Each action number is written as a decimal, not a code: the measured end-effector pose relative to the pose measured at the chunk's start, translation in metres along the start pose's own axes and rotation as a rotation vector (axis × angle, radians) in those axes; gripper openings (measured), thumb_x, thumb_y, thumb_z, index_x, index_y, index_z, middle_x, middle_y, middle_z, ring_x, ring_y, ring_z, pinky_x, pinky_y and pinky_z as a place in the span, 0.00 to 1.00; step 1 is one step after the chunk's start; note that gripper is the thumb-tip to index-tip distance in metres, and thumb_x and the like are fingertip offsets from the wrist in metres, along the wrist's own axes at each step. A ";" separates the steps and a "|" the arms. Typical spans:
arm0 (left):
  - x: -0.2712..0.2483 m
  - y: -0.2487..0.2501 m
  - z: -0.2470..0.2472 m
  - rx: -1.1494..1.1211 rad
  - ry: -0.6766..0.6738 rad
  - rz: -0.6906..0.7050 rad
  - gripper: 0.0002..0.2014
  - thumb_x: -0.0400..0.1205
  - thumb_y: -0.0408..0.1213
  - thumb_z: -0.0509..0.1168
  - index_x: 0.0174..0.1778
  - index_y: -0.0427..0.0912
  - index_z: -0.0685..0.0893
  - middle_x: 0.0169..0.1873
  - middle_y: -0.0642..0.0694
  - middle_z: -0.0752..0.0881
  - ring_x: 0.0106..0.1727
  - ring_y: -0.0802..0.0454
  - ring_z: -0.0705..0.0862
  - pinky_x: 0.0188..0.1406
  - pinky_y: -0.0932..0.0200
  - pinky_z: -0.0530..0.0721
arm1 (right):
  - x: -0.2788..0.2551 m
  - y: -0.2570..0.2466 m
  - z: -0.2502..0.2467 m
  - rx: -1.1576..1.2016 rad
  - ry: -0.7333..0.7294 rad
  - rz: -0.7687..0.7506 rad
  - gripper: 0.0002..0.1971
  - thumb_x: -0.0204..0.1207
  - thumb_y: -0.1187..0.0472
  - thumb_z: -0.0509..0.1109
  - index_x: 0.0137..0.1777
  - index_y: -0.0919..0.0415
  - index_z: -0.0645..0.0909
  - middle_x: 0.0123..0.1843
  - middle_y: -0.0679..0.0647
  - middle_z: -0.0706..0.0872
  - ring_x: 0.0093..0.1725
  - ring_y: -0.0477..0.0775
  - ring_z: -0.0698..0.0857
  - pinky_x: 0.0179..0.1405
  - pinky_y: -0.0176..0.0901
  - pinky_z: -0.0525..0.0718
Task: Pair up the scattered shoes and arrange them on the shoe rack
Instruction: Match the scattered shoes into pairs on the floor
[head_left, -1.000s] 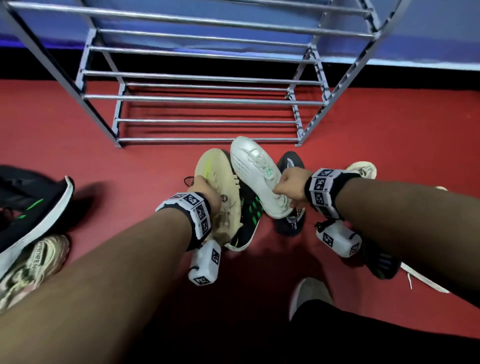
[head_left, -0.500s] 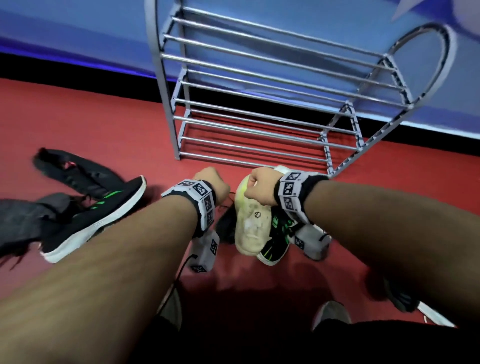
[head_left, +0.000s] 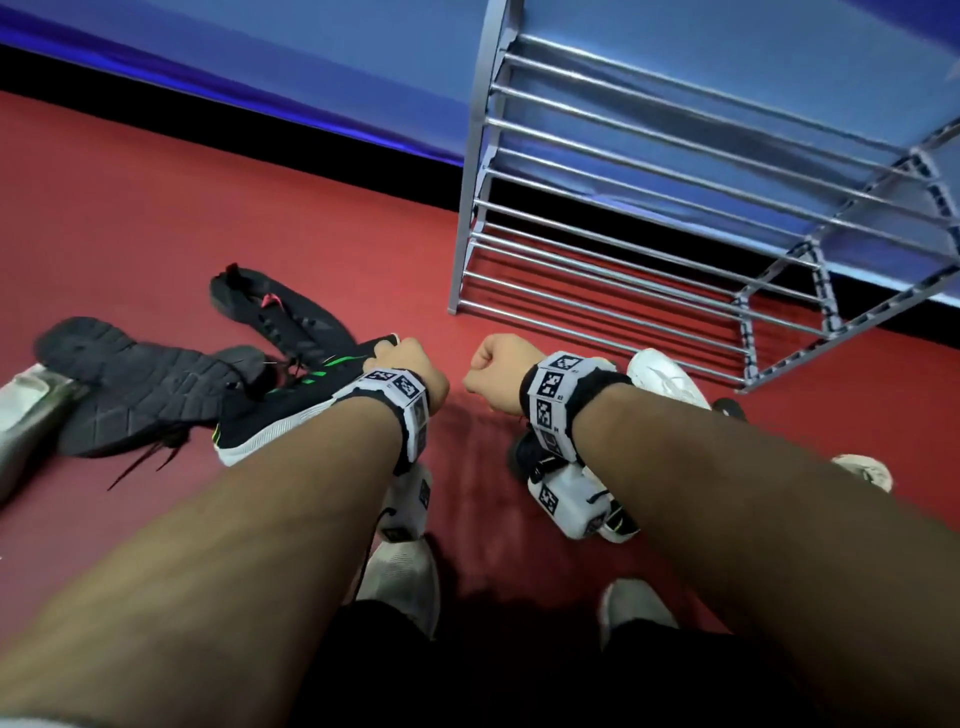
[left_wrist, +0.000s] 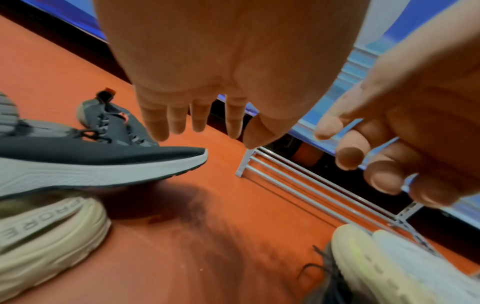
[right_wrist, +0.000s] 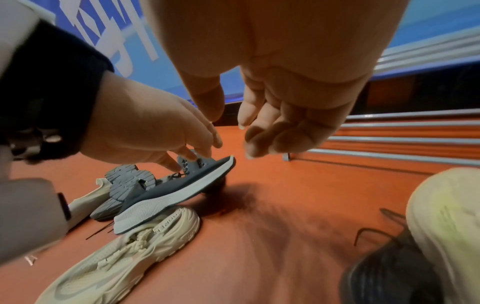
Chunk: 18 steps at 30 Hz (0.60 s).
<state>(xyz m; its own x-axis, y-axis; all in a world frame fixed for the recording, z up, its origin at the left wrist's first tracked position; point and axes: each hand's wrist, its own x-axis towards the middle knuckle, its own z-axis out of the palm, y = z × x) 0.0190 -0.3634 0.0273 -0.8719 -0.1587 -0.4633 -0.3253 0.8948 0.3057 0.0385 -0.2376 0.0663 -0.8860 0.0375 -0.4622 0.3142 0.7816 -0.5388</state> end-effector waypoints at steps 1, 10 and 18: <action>0.004 -0.005 0.005 -0.004 0.008 -0.024 0.25 0.77 0.42 0.66 0.70 0.41 0.74 0.70 0.36 0.72 0.69 0.33 0.73 0.65 0.42 0.74 | 0.004 0.005 0.007 0.005 -0.006 0.004 0.09 0.70 0.57 0.71 0.49 0.58 0.82 0.39 0.55 0.88 0.41 0.60 0.89 0.47 0.51 0.88; 0.040 -0.016 0.042 0.103 -0.089 -0.039 0.27 0.77 0.51 0.69 0.73 0.50 0.76 0.79 0.34 0.64 0.79 0.32 0.63 0.77 0.41 0.63 | 0.041 0.066 0.040 0.143 -0.053 0.101 0.03 0.71 0.57 0.70 0.43 0.53 0.81 0.41 0.52 0.90 0.42 0.57 0.90 0.49 0.50 0.88; 0.052 -0.009 0.054 0.364 0.009 -0.062 0.28 0.74 0.52 0.67 0.69 0.43 0.79 0.66 0.43 0.68 0.68 0.36 0.69 0.66 0.40 0.68 | 0.050 0.100 0.026 0.150 -0.070 0.154 0.02 0.73 0.57 0.70 0.40 0.50 0.80 0.43 0.52 0.90 0.43 0.57 0.90 0.52 0.53 0.88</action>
<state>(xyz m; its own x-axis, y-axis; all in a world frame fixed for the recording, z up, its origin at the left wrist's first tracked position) -0.0037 -0.3569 -0.0447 -0.8584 -0.2195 -0.4637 -0.2274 0.9730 -0.0397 0.0342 -0.1736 -0.0290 -0.7995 0.1023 -0.5919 0.4959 0.6685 -0.5543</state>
